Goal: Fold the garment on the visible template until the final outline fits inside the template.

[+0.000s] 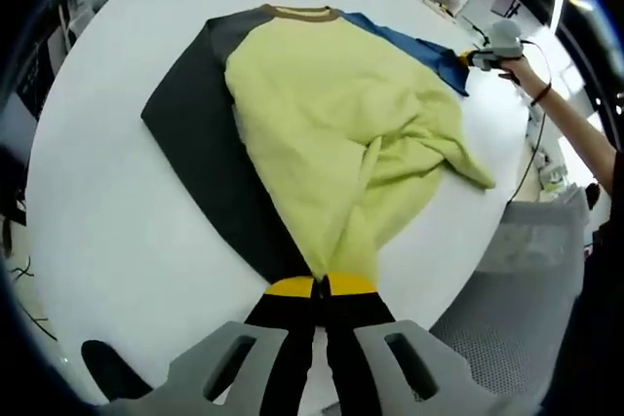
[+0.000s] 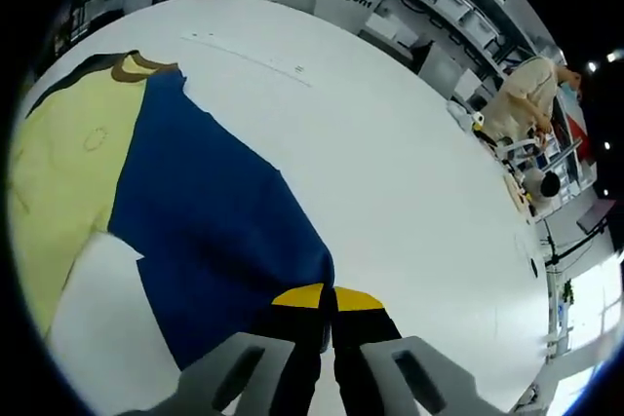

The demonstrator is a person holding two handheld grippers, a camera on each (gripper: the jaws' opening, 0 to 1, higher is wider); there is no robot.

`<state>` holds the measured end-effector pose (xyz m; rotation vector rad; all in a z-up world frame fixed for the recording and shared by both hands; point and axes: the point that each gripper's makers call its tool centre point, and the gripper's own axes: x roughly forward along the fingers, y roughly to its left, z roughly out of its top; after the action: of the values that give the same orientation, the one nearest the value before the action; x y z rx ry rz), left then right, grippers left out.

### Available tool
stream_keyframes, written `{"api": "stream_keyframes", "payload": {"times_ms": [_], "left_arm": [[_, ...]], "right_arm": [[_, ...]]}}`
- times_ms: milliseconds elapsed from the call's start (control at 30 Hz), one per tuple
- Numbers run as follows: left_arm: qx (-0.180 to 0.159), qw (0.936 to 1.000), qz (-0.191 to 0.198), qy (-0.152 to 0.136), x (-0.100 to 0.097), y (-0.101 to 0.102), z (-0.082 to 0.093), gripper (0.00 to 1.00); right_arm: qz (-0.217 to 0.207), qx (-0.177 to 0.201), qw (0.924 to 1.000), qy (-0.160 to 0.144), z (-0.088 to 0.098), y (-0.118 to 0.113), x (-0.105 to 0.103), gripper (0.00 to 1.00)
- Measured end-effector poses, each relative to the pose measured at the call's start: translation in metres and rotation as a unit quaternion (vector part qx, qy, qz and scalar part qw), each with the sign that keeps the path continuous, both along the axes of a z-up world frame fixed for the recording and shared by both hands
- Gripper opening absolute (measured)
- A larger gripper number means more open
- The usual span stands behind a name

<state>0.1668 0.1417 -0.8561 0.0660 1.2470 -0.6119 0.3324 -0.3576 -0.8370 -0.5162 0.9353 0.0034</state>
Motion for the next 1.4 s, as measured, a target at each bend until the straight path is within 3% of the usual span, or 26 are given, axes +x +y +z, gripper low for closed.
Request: {"api": "stream_keyframes", "payload": {"times_ms": [400, 533, 667, 800, 900, 967, 1067, 1167, 1300, 1400], "left_arm": [[0.000, 0.9999, -0.009, 0.009, -0.007, 0.005, 0.000, 0.02], [-0.018, 0.9997, 0.012, 0.012, -0.007, 0.004, 0.007, 0.05], [-0.036, 0.9989, 0.030, 0.004, -0.003, 0.005, 0.015, 0.10], [-0.045, 0.9980, 0.033, -0.030, 0.006, 0.005, 0.025, 0.19], [-0.047, 0.9969, 0.048, -0.040, 0.012, 0.007, 0.028, 0.29], [-0.048, 0.9956, 0.061, -0.051, 0.018, 0.009, 0.030, 0.36], [-0.037, 0.9935, 0.074, -0.079, 0.029, 0.014, 0.030, 0.56], [-0.033, 0.9909, 0.089, -0.096, 0.037, 0.019, 0.031, 0.63], [-0.052, 0.9849, 0.121, -0.112, 0.050, 0.022, 0.034, 0.67], [-0.046, 0.9843, 0.120, -0.121, 0.052, 0.023, 0.036, 0.65]], "right_arm": [[-0.010, 0.003, 0.9999, 0.007, -0.007, -0.006, 0.002, 0.00], [-0.044, 0.064, 0.9967, -0.023, -0.002, 0.001, 0.004, 0.00], [-0.048, 0.090, 0.9936, -0.048, 0.008, 0.005, 0.005, 0.00], [-0.077, 0.189, 0.9751, -0.086, 0.021, 0.026, 0.006, 0.17], [-0.066, 0.198, 0.9735, -0.092, 0.024, 0.033, 0.005, 0.32], [-0.057, 0.260, 0.9574, -0.111, 0.033, 0.059, 0.003, 0.45], [-0.047, 0.299, 0.9453, -0.122, 0.041, 0.080, 0.000, 0.66], [-0.027, 0.317, 0.9404, -0.119, 0.047, 0.099, -0.007, 0.74], [-0.005, 0.345, 0.9316, -0.115, 0.053, 0.127, -0.019, 0.87], [0.022, 0.343, 0.9332, -0.106, 0.055, 0.145, -0.029, 0.91]]}}
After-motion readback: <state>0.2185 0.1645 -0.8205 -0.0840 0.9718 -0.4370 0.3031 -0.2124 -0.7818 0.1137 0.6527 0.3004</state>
